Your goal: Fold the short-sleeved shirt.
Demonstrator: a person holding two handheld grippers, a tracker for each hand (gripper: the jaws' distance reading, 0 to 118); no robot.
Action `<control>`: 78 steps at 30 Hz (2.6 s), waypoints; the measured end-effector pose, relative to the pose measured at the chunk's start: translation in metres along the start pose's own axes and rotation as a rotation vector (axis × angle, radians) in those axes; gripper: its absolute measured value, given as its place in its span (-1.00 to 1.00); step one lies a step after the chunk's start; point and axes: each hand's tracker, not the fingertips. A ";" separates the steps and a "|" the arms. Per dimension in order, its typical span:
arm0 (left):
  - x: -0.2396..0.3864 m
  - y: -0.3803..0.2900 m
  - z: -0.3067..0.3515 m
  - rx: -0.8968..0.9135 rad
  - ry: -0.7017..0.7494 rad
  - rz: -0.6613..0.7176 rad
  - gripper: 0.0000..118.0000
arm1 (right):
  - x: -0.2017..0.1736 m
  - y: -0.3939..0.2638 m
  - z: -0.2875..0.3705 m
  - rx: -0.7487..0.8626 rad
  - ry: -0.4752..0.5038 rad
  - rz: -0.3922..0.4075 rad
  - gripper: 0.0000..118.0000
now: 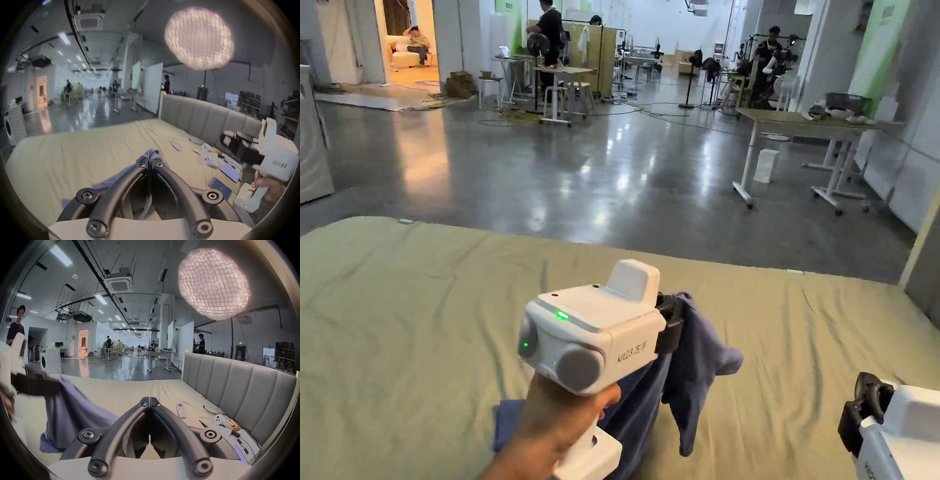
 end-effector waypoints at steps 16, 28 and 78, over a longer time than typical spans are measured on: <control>0.017 -0.074 0.002 -0.018 0.010 0.076 0.56 | 0.010 -0.016 0.004 -0.054 -0.008 -0.004 -0.99; -0.068 -0.032 0.104 0.271 0.486 0.073 -0.49 | -0.044 0.015 -0.005 0.009 0.068 -0.029 -0.99; -0.260 -0.156 -0.080 -0.542 0.519 0.256 -0.94 | -0.023 -0.070 -0.130 -0.349 0.081 0.055 -0.99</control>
